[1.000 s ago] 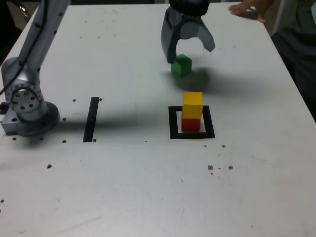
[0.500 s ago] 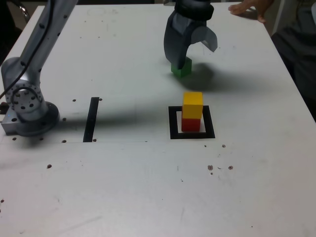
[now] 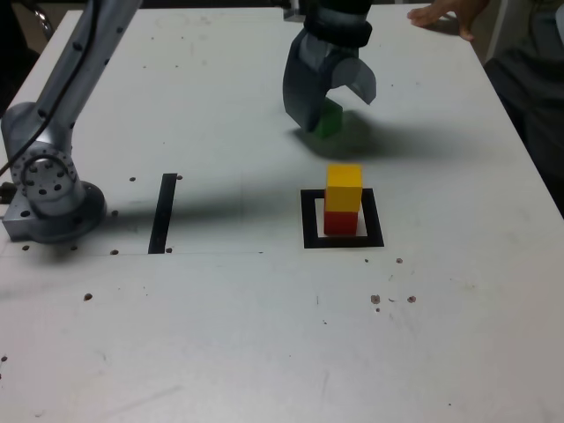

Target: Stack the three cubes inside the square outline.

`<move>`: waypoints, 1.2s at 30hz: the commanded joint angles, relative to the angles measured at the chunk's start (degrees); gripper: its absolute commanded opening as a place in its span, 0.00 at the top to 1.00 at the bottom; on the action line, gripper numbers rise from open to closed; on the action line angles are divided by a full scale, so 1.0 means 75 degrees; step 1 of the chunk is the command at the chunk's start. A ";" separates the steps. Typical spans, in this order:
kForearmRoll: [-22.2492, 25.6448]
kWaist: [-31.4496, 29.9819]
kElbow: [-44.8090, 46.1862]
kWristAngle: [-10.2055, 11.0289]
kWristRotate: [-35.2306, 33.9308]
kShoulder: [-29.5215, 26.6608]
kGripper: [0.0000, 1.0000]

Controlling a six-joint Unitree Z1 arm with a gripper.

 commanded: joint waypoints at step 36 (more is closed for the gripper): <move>0.0218 0.0157 -0.0393 -0.0197 0.0216 0.0306 0.76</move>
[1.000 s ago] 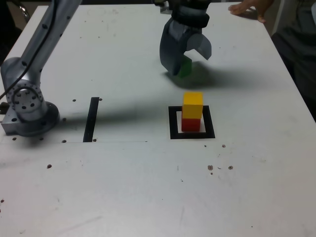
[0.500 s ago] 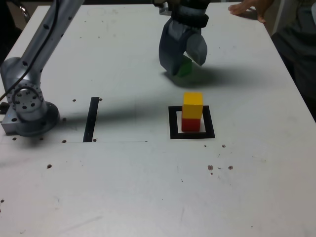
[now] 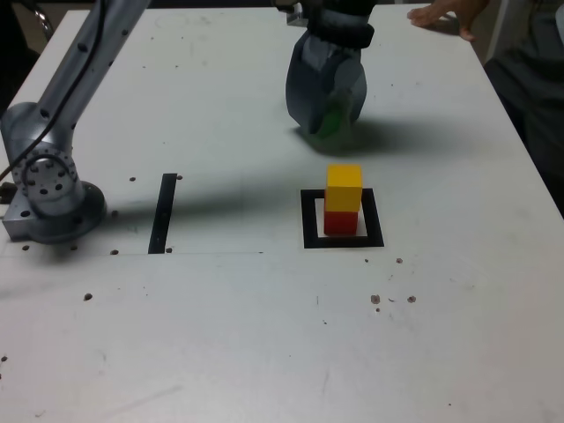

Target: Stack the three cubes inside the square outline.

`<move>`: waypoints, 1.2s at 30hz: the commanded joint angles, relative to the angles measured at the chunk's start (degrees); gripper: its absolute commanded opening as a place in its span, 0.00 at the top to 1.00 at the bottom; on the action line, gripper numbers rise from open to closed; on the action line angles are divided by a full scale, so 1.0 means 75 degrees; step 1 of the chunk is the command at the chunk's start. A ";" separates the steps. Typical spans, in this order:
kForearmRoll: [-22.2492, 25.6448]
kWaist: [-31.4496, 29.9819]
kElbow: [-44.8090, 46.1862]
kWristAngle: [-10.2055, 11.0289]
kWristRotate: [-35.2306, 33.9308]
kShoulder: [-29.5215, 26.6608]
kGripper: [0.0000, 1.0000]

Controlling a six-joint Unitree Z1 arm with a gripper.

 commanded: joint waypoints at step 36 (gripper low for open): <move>0.0885 -0.1895 0.0159 -0.0286 0.0774 -0.2074 0.76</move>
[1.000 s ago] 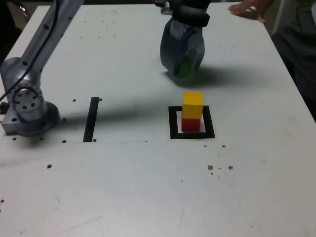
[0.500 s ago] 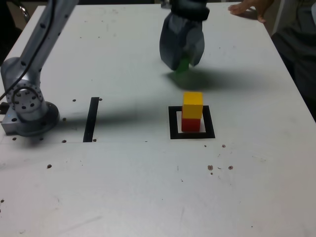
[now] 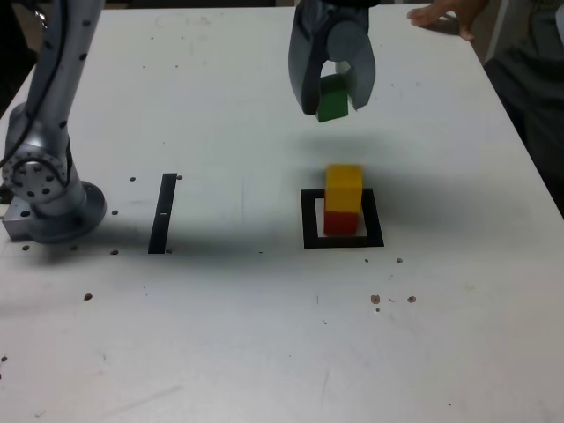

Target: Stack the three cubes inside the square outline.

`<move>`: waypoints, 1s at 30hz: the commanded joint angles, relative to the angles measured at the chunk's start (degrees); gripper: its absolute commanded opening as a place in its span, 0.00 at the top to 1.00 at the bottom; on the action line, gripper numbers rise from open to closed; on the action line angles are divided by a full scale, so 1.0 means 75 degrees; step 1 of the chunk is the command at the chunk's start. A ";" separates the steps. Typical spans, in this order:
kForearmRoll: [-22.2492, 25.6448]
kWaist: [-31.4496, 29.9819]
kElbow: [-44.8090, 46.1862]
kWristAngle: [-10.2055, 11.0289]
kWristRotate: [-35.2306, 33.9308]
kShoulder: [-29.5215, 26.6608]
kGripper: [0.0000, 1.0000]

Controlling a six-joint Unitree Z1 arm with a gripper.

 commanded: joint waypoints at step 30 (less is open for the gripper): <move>0.0182 -0.2250 -0.0134 -0.0215 -0.0644 0.0196 0.76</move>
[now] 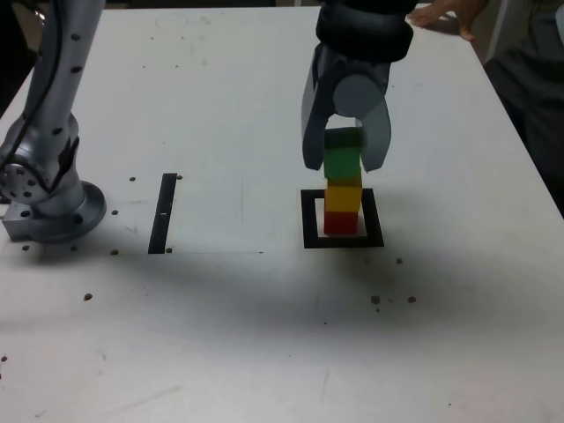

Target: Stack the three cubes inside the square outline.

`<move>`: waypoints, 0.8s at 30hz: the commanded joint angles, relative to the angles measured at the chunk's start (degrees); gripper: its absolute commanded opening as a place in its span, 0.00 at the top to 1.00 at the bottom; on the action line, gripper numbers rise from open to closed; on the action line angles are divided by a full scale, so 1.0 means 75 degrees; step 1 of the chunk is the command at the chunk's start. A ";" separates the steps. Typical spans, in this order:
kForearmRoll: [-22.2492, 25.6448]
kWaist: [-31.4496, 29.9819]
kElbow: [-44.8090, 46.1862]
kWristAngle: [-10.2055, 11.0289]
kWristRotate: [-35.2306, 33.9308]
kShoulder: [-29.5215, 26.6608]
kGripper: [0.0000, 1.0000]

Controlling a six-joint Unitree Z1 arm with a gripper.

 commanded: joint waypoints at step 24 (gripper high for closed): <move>-0.0072 -0.0018 0.0100 -0.0054 0.0050 0.0196 0.00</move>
